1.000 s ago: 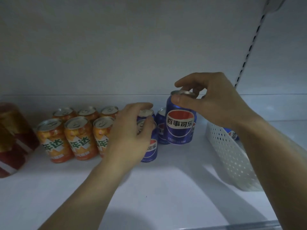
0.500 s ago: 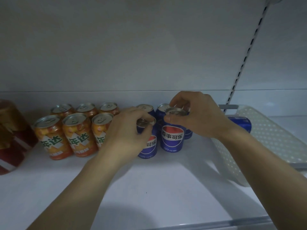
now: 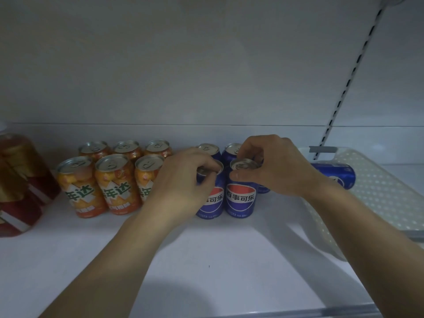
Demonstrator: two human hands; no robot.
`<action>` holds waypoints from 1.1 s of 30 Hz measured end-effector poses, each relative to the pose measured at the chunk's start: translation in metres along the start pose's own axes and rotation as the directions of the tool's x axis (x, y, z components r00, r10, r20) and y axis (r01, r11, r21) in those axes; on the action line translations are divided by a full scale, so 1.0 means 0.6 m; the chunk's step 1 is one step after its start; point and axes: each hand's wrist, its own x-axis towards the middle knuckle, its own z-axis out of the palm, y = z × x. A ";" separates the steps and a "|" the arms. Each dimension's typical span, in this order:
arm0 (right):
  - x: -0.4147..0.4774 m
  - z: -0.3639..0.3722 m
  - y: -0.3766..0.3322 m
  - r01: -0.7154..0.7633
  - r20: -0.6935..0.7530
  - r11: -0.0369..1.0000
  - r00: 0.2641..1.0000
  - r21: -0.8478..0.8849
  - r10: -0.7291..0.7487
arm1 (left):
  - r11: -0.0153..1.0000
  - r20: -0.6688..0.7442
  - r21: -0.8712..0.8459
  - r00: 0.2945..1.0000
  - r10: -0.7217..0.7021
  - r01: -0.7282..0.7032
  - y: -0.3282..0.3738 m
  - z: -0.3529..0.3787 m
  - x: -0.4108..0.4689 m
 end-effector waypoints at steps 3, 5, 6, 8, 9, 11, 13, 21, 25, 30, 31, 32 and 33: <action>0.001 -0.004 0.001 0.012 0.016 1.000 1.000 0.002 -0.012 | 1.000 0.011 0.005 1.000 0.008 -0.009 0.000 -0.002 0.000; 0.002 -0.006 0.002 0.015 0.025 1.000 1.000 0.003 -0.015 | 1.000 0.012 0.009 1.000 0.009 -0.010 0.001 -0.002 0.001; 0.002 -0.007 0.002 0.016 0.030 1.000 0.999 0.002 -0.016 | 1.000 0.014 0.009 1.000 0.006 -0.006 0.001 -0.003 0.000; 0.002 -0.008 0.004 0.018 0.036 1.000 0.999 0.006 -0.018 | 1.000 0.017 0.003 1.000 0.005 -0.006 0.000 -0.003 0.000; 0.002 -0.008 0.005 0.018 0.040 1.000 0.999 0.011 -0.018 | 1.000 0.014 -0.003 1.000 0.014 -0.014 -0.002 -0.003 0.000; 0.002 -0.008 0.006 0.016 0.052 1.000 0.998 0.018 -0.017 | 0.999 0.010 -0.016 0.999 0.030 -0.030 -0.004 -0.003 0.001; 0.002 -0.009 0.006 0.011 0.065 1.000 0.998 0.027 -0.012 | 0.999 0.011 -0.021 1.000 0.028 -0.028 -0.005 -0.003 0.001; 0.002 -0.009 0.009 0.000 0.073 0.999 0.997 0.041 -0.002 | 1.000 0.015 -0.024 1.000 0.008 -0.008 -0.001 -0.002 -0.002; 0.005 -0.016 0.003 0.002 0.056 1.000 0.998 0.028 -0.003 | 1.000 0.023 -0.010 1.000 0.006 -0.006 -0.001 -0.002 -0.002; 0.045 -0.029 -0.009 0.002 -0.137 1.000 0.991 0.011 -0.001 | 1.000 0.026 -0.003 1.000 0.009 -0.009 0.000 -0.002 -0.002; 0.054 -0.026 -0.013 -0.007 -0.127 1.000 0.992 -0.011 0.006 | 1.000 0.027 0.000 1.000 0.007 -0.007 -0.001 -0.002 -0.002; 0.063 -0.020 -0.016 -0.022 -0.105 0.999 0.994 -0.037 0.018 | 1.000 0.025 0.002 1.000 0.011 -0.011 -0.001 -0.002 -0.002; 0.072 -0.013 -0.019 -0.041 -0.084 0.997 0.996 -0.060 0.036 | 1.000 0.023 0.001 1.000 0.013 -0.013 -0.002 -0.001 -0.002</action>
